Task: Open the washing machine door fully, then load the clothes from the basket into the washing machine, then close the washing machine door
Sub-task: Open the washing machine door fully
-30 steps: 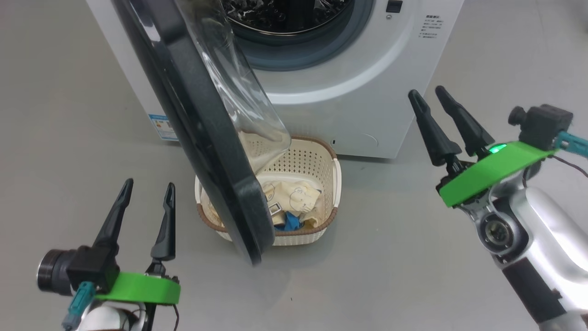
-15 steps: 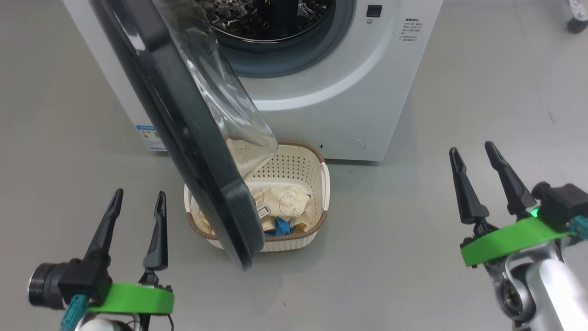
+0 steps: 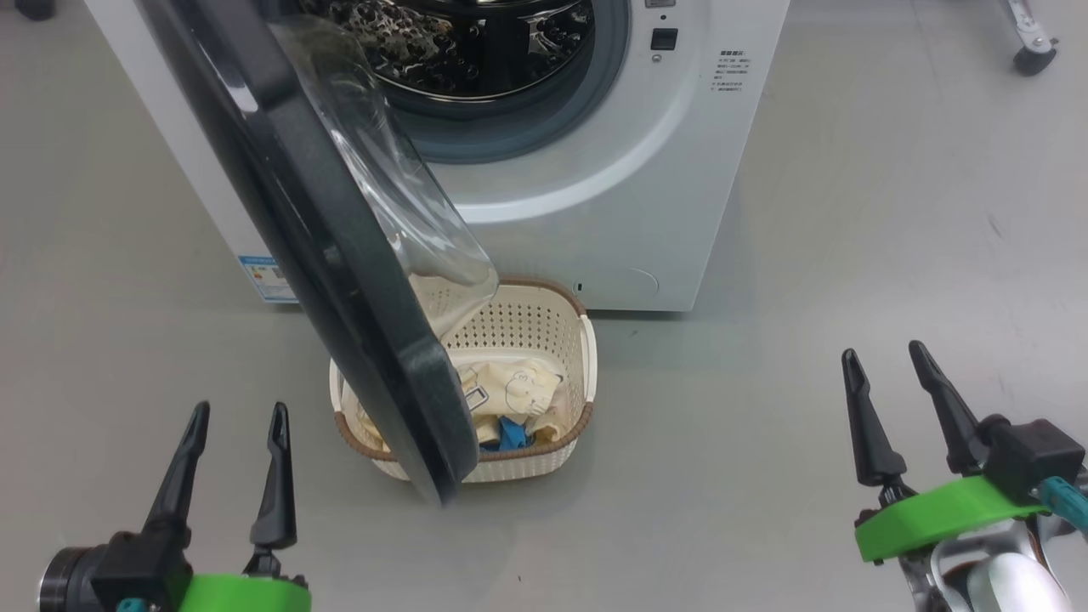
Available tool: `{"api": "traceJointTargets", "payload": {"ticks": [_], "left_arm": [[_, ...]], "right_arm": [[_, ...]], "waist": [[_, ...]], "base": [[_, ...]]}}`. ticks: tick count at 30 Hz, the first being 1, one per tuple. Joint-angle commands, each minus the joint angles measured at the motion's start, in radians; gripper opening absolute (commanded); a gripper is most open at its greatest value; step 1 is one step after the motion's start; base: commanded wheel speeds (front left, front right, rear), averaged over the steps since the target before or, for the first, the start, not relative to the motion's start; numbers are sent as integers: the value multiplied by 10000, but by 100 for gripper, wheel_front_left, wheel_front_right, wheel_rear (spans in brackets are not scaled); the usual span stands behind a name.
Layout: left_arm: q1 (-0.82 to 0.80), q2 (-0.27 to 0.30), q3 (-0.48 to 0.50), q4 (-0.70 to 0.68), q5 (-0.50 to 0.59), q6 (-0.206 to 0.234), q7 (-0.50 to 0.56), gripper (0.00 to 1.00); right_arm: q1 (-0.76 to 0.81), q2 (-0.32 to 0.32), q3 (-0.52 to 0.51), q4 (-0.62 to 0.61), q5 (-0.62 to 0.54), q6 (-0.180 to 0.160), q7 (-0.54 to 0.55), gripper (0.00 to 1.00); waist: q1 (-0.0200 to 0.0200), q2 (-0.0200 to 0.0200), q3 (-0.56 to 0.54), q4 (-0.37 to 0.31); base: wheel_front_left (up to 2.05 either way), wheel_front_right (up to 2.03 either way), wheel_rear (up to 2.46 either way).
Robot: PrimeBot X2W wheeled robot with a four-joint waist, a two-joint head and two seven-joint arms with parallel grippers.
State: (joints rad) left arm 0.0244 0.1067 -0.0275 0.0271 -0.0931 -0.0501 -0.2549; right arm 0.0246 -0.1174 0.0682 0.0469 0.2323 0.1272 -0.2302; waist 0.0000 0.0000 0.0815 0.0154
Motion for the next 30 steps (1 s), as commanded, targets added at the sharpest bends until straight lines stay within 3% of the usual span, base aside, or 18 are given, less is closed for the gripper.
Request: {"api": "traceJointTargets", "payload": {"ticks": [1,18,19,20,30], "left_arm": [[-152,80,428,-409,-71,95,-69,100],[154,-32,470,-328,-86,149,-69,100],[157,-35,468,-329,-86,146,-69,73],[163,-35,463,-326,-82,140,-69,0],[191,-21,443,-243,-104,62,-69,0]], "right_arm": [[-179,-69,94,-256,-126,35,-149,100],[-4,220,-56,202,-472,35,-267,100],[-5,226,-65,203,-476,35,-269,100],[-5,232,-74,204,-478,35,-272,100],[36,302,-185,240,-467,35,-295,100]], "waist": [[0,0,-8,-3],[0,0,-188,50],[0,0,-188,58],[0,0,-192,66],[0,0,-235,127]], "base": [[0,0,0],[0,0,0],[0,0,0],[0,0,0],[0,0,0]]}}
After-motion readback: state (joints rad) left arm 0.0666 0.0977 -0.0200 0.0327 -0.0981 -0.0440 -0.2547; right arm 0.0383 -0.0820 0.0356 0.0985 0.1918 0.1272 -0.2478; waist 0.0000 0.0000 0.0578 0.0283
